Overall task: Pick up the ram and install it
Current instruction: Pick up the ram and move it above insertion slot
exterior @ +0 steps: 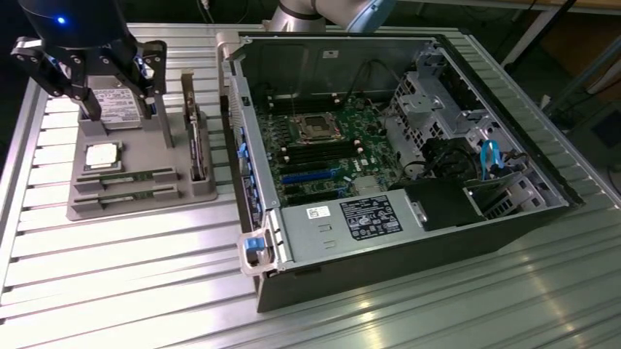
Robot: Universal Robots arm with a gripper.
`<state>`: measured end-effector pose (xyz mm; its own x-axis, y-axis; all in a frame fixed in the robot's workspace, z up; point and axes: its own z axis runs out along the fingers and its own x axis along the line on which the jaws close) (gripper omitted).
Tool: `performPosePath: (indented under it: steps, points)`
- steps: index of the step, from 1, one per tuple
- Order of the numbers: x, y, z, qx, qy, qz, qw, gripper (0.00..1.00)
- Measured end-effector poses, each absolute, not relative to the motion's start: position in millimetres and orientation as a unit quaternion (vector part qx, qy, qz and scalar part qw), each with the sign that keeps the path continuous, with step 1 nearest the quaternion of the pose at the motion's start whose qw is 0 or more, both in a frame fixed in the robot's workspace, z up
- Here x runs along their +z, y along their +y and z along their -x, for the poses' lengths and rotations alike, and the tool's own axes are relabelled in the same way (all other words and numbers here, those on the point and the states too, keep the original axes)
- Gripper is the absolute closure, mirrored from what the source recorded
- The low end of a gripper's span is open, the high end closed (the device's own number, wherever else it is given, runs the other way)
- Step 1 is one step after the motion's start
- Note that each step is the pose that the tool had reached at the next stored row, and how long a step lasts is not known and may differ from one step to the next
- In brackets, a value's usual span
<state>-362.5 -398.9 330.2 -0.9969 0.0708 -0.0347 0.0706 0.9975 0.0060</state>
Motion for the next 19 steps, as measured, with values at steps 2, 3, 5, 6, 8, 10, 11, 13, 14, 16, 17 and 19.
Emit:
performPosePath:
  steps: [2,3,5,6,8,10,11,13,14,16,17,19]
  points:
    - [329.4,-398.9,362.5,0.002,0.999,-0.031,0.017,0.36]
    - [329.3,-398.9,362.5,0.002,0.999,-0.030,0.017,0.36]
    - [329.1,-398.9,362.5,0.002,0.999,-0.029,0.017,0.36]
    - [328.9,-398.9,362.5,0.002,0.999,-0.027,0.017,0.36]
    - [328.5,-398.9,362.5,0.002,1.000,-0.020,0.017,0.36]
    - [328.0,-398.9,362.5,0.002,1.000,-0.006,0.017,0.36]
    - [327.6,-398.8,362.5,0.002,1.000,0.005,0.017,0.36]
    - [326.6,-398.9,362.5,0.002,0.999,0.027,0.017,0.36]
    - [326.3,-398.9,362.5,0.002,0.999,0.034,0.017,0.36]
    - [325.8,-398.9,362.5,0.001,0.999,0.047,0.017,0.36]
    - [325.2,-398.9,362.6,0.001,0.998,0.061,0.017,0.36]
    - [324.7,-398.9,362.6,0.001,0.997,0.081,0.017,0.36]
